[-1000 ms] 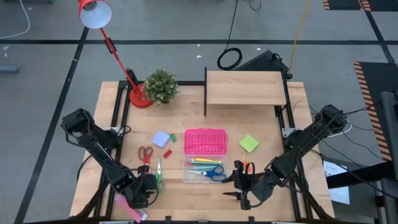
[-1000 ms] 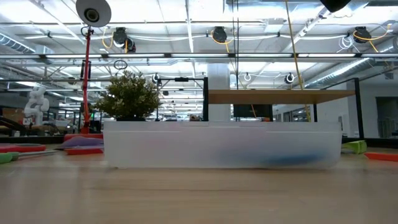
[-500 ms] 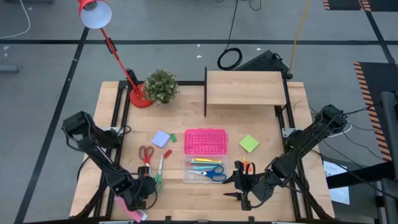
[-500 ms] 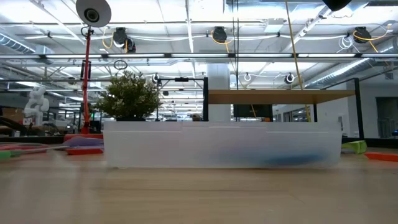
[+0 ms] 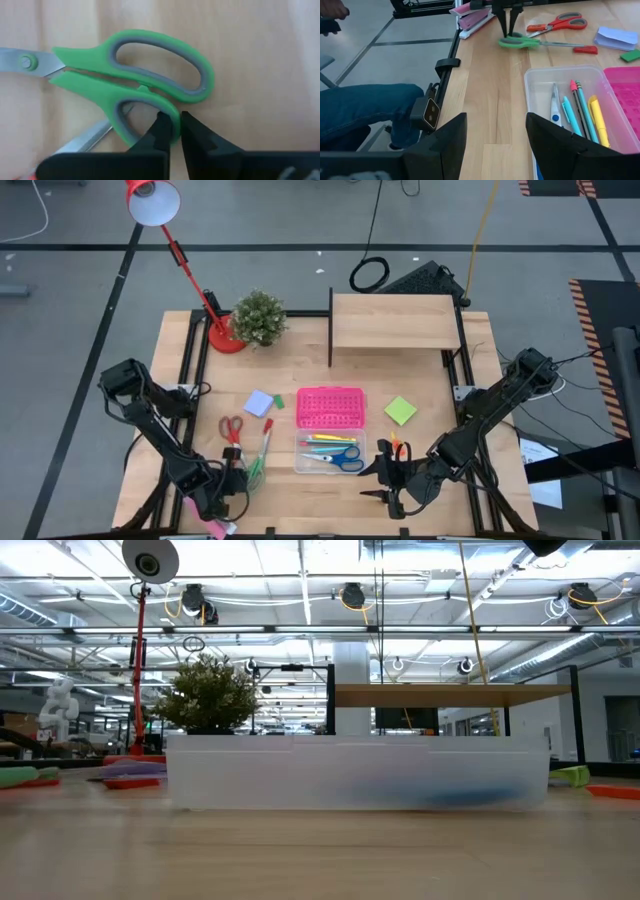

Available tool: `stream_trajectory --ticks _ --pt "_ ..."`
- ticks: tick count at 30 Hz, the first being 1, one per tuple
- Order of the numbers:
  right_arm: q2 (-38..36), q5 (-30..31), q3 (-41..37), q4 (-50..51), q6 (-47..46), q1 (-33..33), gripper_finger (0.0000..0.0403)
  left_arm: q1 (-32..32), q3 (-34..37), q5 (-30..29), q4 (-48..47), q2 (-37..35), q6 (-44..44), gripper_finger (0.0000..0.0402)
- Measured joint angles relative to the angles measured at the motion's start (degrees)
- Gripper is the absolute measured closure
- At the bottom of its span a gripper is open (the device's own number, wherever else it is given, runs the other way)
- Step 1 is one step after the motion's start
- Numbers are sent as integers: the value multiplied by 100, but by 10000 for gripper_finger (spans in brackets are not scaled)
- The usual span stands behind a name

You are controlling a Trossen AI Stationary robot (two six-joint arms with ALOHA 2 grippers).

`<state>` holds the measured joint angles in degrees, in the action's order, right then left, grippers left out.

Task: Pack school essentials
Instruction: Put the green scissors into the pink supply box

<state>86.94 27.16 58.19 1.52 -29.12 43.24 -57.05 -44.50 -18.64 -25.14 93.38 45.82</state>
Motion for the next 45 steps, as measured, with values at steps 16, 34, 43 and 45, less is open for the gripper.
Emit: stream_trajectory --ticks 16,34,43,45 --pt "0 4 0 85 386 -2 206 847 -2 -244 -504 -1904 -4076 373" --pt "-891 746 -2 1775 -61 -4 206 3080 -7 910 492 -2373 -8960 375" --pt "-1430 1200 -2 2196 177 -4 206 4092 -30 1412 1158 -1833 -10773 374" --pt "-1487 1219 -2 2198 324 -5 206 4189 -95 1411 1110 -1586 -11008 374"
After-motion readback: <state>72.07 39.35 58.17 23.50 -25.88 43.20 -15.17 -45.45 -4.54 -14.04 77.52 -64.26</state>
